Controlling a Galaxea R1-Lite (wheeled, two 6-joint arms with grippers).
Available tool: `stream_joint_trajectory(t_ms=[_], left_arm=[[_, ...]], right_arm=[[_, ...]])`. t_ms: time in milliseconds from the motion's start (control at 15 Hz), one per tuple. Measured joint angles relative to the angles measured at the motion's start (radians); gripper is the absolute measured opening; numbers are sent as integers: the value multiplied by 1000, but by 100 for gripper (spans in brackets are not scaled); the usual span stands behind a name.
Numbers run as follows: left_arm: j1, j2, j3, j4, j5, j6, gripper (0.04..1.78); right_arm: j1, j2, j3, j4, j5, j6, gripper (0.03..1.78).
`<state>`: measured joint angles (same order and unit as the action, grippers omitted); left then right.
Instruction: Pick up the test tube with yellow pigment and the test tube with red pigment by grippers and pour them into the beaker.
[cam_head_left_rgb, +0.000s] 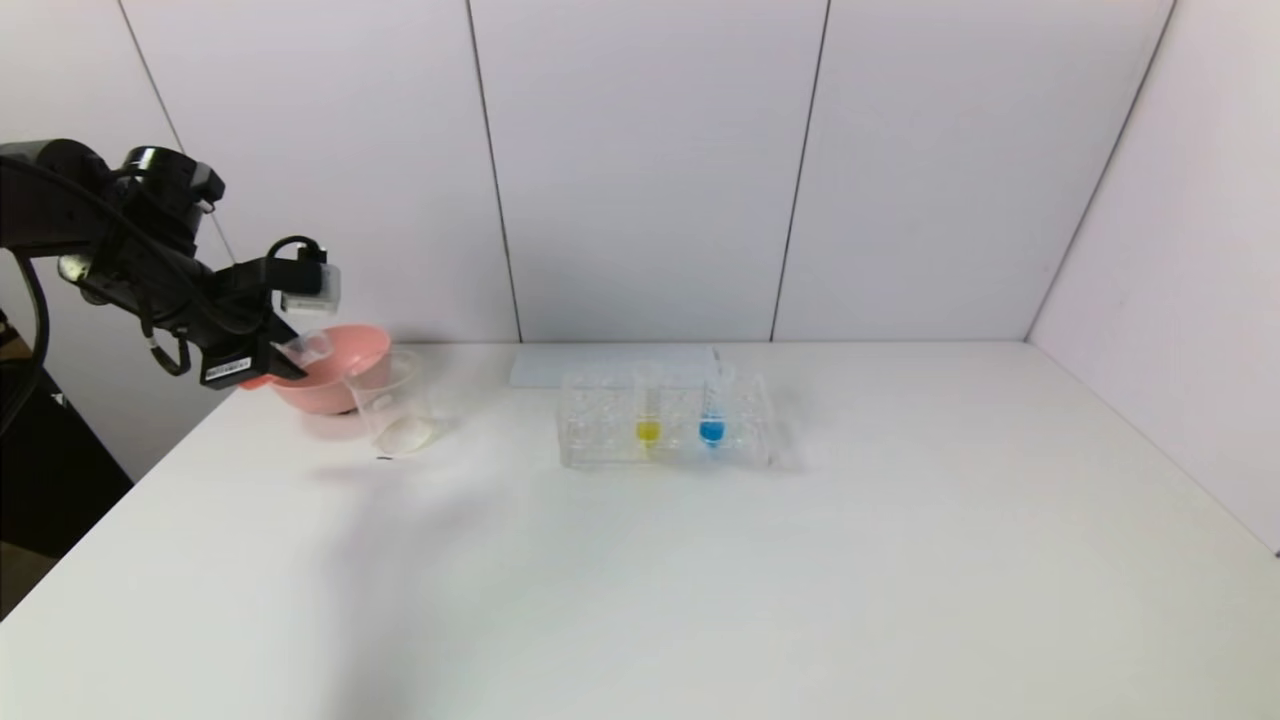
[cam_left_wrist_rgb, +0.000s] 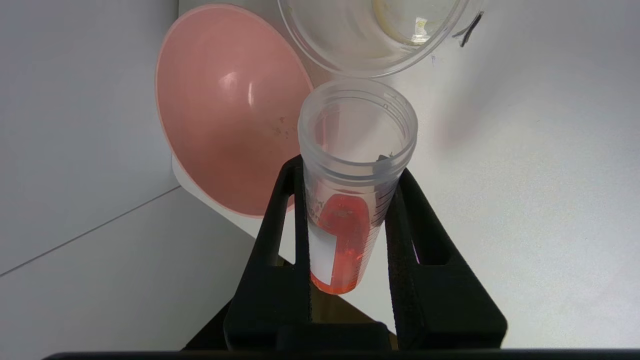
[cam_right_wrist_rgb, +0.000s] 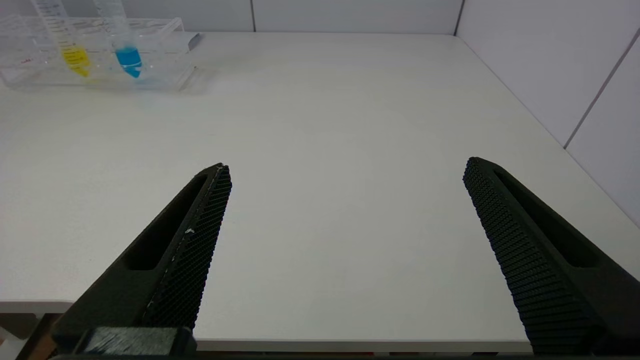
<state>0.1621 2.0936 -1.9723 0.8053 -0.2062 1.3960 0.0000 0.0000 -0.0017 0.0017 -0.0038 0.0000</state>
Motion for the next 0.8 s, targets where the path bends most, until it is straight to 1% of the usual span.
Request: stream_joint_trajectory(t_ms=[67,333,600,800], left_arm=[[-7,3,-3,-1,27,0,44],[-31,14,-7,-17,56,-3,44],[-54,21,-9,-37,121,0,44],[-67,24,-9,-41,136,3,44]], right_arm=[[0,0,0,0,0,0,170],[0,0,0,0,0,0,170],[0,0,0,0,0,0,170],[0,0,0,0,0,0,170]])
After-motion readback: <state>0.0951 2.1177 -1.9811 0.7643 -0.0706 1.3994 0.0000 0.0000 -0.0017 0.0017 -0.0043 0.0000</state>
